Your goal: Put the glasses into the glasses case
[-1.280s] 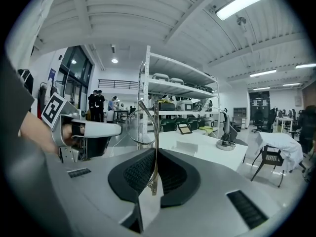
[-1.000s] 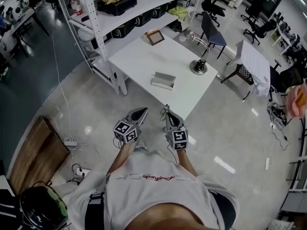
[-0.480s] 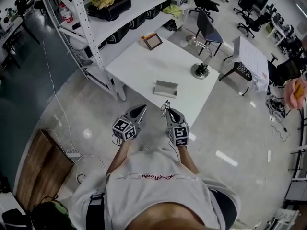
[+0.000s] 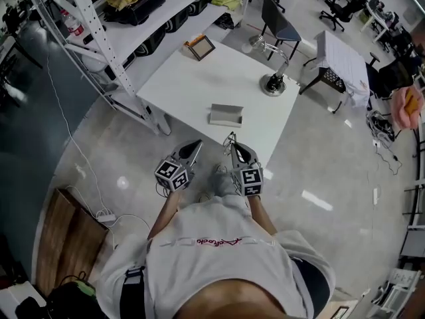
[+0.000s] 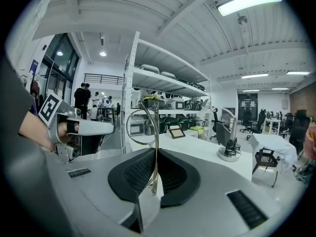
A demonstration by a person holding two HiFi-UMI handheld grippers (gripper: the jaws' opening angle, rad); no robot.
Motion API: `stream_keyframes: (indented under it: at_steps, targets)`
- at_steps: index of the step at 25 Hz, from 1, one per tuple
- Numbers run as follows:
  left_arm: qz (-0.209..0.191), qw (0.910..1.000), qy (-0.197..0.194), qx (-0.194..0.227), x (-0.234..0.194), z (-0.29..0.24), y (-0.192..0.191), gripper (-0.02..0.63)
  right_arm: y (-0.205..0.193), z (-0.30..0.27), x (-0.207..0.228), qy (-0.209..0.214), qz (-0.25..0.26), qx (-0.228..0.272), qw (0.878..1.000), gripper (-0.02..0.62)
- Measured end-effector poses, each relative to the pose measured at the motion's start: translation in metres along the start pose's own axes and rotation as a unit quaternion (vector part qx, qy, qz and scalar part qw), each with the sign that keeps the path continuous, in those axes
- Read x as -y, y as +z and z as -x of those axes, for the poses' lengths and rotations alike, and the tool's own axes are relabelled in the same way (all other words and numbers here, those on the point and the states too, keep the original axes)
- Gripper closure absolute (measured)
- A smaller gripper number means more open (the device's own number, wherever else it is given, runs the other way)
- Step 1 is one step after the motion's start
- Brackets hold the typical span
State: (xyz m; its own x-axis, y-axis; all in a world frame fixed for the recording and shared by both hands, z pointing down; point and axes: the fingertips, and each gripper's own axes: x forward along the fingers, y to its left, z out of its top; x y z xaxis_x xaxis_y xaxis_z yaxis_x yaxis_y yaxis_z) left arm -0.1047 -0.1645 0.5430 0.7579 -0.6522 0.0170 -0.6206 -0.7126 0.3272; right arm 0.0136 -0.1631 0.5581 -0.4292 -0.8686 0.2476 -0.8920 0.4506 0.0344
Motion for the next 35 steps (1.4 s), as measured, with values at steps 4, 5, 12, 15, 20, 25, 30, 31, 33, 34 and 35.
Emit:
stream_keyframes:
  at_steps: [4,5,12,15,20,25,30,31,33,34,35]
  targets:
    - [-0.001,1.0000,-0.006,-0.005,-0.005,-0.009,-0.003,0.598,-0.002,-0.006,0.006,-0.005,-0.003,0.000,1.000,0.584]
    - [-0.001,0.9999,-0.007,-0.007,-0.006,-0.011,-0.004,0.598,-0.004,-0.007,0.009,-0.007,-0.004,-0.001,1.000,0.584]
    - [0.003,0.9997,-0.013,-0.018,-0.021,-0.034,-0.005,0.598,-0.008,-0.025,0.024,-0.013,-0.015,-0.008,1.000,0.584]
    - [0.004,0.9996,-0.019,-0.022,-0.031,-0.048,-0.005,0.598,-0.011,-0.037,0.035,-0.019,-0.017,-0.012,1.000,0.584]
    - [0.005,0.9992,-0.025,-0.032,-0.045,-0.070,-0.007,0.598,-0.018,-0.056,0.052,-0.022,-0.025,-0.021,0.999,0.584]
    - [0.012,0.9989,-0.020,-0.041,-0.066,-0.089,-0.007,0.598,-0.022,-0.078,0.062,-0.017,-0.034,-0.034,0.999,0.584]
    - [0.014,0.9985,-0.020,-0.049,-0.085,-0.114,-0.002,0.597,-0.030,-0.100,0.077,-0.012,-0.043,-0.053,0.998,0.584]
    - [0.017,0.9983,-0.020,-0.053,-0.089,-0.117,-0.003,0.598,-0.034,-0.104,0.079,-0.012,-0.044,-0.058,0.997,0.584]
    - [0.025,0.9976,-0.017,-0.062,-0.094,-0.123,-0.007,0.598,-0.040,-0.110,0.084,-0.009,-0.047,-0.069,0.996,0.584]
    - [0.030,0.9972,-0.016,-0.066,-0.097,-0.125,-0.009,0.597,-0.042,-0.112,0.085,-0.007,-0.049,-0.073,0.996,0.584]
    - [0.034,0.9968,-0.014,-0.070,-0.099,-0.127,-0.012,0.598,-0.044,-0.115,0.086,-0.004,-0.052,-0.079,0.996,0.584]
